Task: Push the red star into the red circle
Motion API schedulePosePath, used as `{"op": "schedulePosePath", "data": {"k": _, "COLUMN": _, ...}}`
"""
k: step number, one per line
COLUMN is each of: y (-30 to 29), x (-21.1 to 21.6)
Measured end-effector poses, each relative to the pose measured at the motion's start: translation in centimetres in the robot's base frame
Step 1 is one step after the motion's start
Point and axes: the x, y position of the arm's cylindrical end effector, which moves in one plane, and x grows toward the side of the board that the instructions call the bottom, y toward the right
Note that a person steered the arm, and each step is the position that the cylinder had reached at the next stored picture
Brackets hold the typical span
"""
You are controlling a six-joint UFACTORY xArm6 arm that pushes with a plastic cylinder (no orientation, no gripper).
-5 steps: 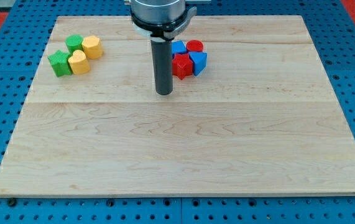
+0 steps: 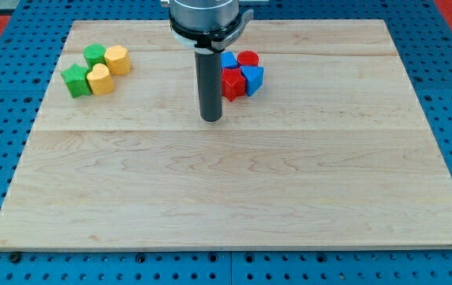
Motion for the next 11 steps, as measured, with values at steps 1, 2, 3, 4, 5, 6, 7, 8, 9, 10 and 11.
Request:
{"op": "schedulePosePath", "data": {"k": 1, "y": 0.1, "x": 0.0}}
{"op": "schedulePosePath", "data": {"k": 2, "y": 0.2, "x": 0.0}}
{"op": "schedulePosePath", "data": {"k": 3, "y": 0.3, "x": 0.0}}
{"op": "schedulePosePath", "data": {"k": 4, "y": 0.1, "x": 0.0}}
{"op": "schedulePosePath", "data": {"k": 5, "y": 0.1, "x": 0.0}}
{"op": "schedulePosePath", "data": {"k": 6, "y": 0.1, "x": -0.1}}
{"op": "schedulePosePath", "data": {"k": 7, "y": 0.1, "x": -0.5}}
{"op": "schedulePosePath", "data": {"k": 8, "y": 0.9, "x": -3.2}}
{"op": "schedulePosePath", "data": {"k": 9, "y": 2.1, "x": -7.2}}
{"op": "schedulePosePath", "data": {"k": 10, "y": 4.3, "x": -10.5}}
{"op": "schedulePosePath", "data": {"k": 11, "y": 4.6, "x": -10.9}}
